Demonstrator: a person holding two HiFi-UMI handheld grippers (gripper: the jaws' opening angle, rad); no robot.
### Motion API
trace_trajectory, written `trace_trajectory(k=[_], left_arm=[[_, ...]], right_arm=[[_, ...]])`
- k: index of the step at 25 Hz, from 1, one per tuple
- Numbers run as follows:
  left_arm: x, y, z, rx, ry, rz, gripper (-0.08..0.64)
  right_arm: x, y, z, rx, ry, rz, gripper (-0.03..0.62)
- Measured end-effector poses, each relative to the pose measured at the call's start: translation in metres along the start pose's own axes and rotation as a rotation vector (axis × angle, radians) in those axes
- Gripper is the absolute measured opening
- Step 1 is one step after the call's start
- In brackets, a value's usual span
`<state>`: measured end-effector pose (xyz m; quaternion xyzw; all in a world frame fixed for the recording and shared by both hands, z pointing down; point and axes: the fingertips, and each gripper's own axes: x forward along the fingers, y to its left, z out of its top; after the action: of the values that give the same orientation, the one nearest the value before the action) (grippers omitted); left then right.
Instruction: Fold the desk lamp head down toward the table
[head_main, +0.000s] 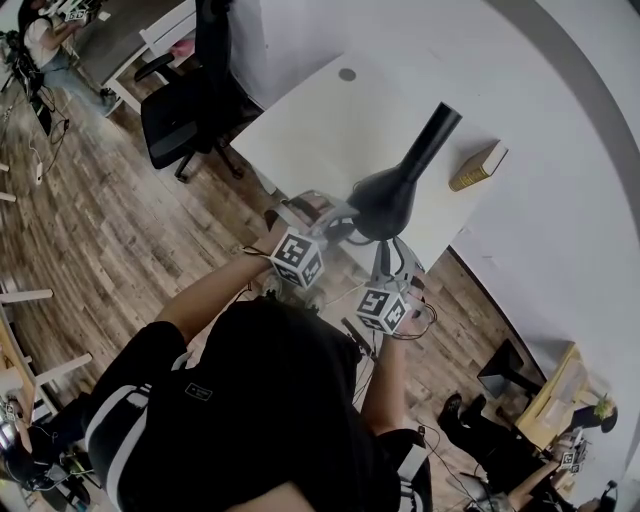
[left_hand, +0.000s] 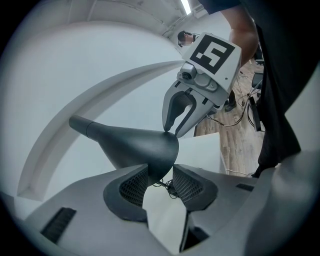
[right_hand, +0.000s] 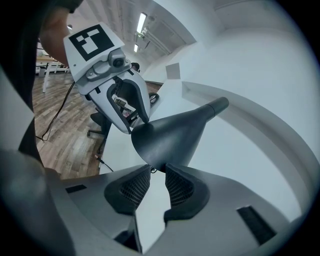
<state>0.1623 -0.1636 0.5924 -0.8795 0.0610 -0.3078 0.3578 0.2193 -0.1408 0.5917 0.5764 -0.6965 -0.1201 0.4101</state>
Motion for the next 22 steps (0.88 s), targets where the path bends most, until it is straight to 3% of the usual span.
trace_trajectory(k=[22], left_arm=[[0.013,0.002,-0.01,-0.031,0.007,-0.021,0.167]], right_arm=[[0.015,0.0,-0.007,-0.002,0.021,0.02,0.115]])
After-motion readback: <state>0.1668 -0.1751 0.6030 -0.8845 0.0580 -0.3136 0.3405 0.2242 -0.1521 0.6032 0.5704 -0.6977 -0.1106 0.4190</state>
